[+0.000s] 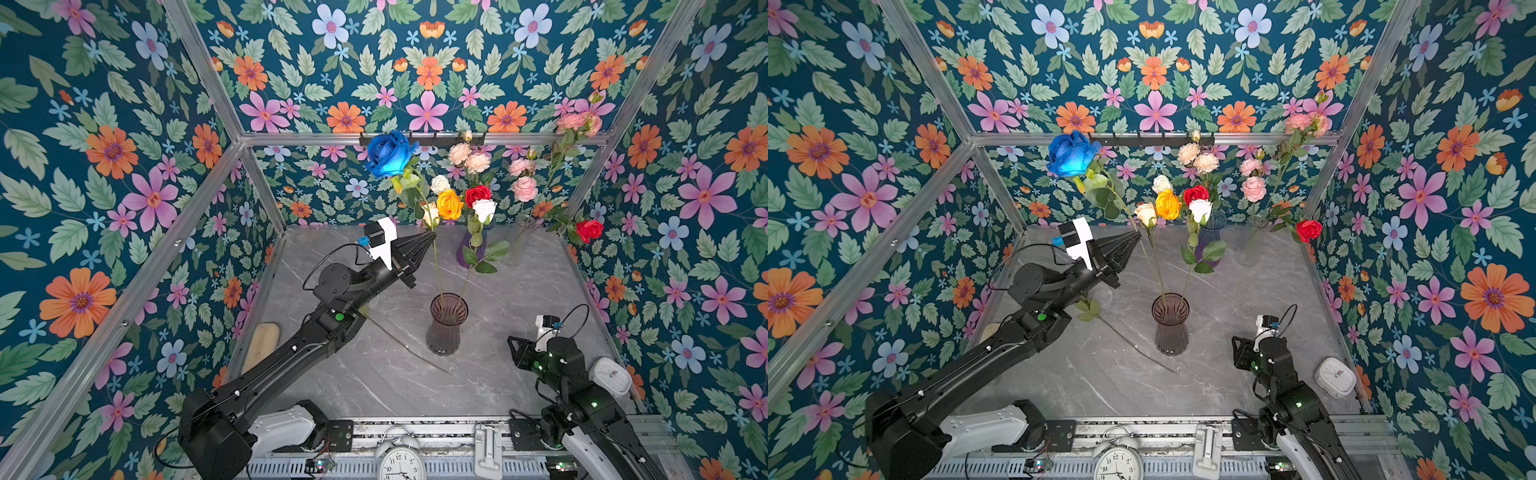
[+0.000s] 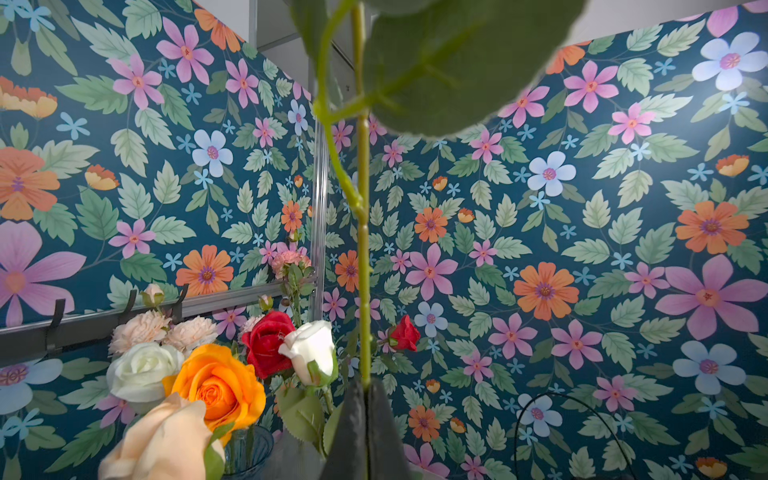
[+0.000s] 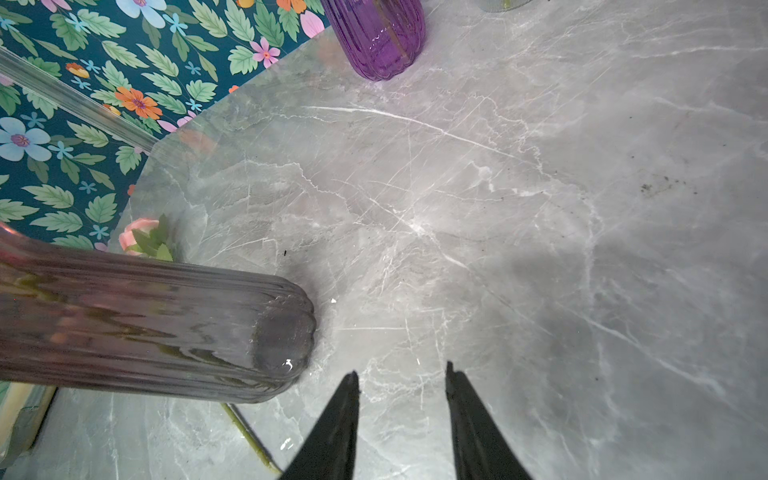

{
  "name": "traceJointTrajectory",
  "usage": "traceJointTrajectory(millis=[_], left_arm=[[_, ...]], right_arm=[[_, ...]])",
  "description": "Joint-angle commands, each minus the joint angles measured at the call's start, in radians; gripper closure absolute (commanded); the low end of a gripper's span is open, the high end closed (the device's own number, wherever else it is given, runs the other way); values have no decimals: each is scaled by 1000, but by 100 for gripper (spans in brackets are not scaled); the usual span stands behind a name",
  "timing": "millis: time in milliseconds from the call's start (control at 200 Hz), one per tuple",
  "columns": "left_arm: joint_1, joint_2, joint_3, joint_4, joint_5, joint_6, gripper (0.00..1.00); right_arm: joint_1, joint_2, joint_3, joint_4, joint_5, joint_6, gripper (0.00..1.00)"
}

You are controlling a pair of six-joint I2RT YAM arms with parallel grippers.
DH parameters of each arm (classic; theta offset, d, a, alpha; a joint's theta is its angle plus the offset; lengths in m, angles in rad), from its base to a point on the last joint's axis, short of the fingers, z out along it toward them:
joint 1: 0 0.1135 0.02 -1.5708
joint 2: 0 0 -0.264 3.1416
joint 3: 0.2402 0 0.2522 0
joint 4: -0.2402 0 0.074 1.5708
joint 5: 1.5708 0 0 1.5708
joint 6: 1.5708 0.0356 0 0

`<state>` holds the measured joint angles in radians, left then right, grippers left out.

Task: Arrange the flowers into the vase
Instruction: 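Lower the blue rose stem into the dark mauve vase with the left gripper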

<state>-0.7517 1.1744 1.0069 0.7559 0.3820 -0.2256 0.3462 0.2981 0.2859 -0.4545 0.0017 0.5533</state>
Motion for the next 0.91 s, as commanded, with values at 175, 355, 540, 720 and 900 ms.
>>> traceJointTrajectory(millis=[175, 355, 540, 720, 900], left_arm=[[-12, 10, -4, -134, -62, 96, 100], [-45, 34, -23, -235, -115, 140, 100], [-71, 38, -57, -236, -112, 152, 100], [-81, 32, -78, -240, -84, 149, 92], [-85, -14, -119, -280, -143, 149, 59]], right_arm=[[2, -1, -1, 15, 3, -4, 62], [0, -1, -2, 15, 2, -4, 62], [2, -1, -2, 15, 3, -4, 62], [1, -1, -2, 15, 4, -3, 62], [2, -1, -2, 14, 7, -3, 62]])
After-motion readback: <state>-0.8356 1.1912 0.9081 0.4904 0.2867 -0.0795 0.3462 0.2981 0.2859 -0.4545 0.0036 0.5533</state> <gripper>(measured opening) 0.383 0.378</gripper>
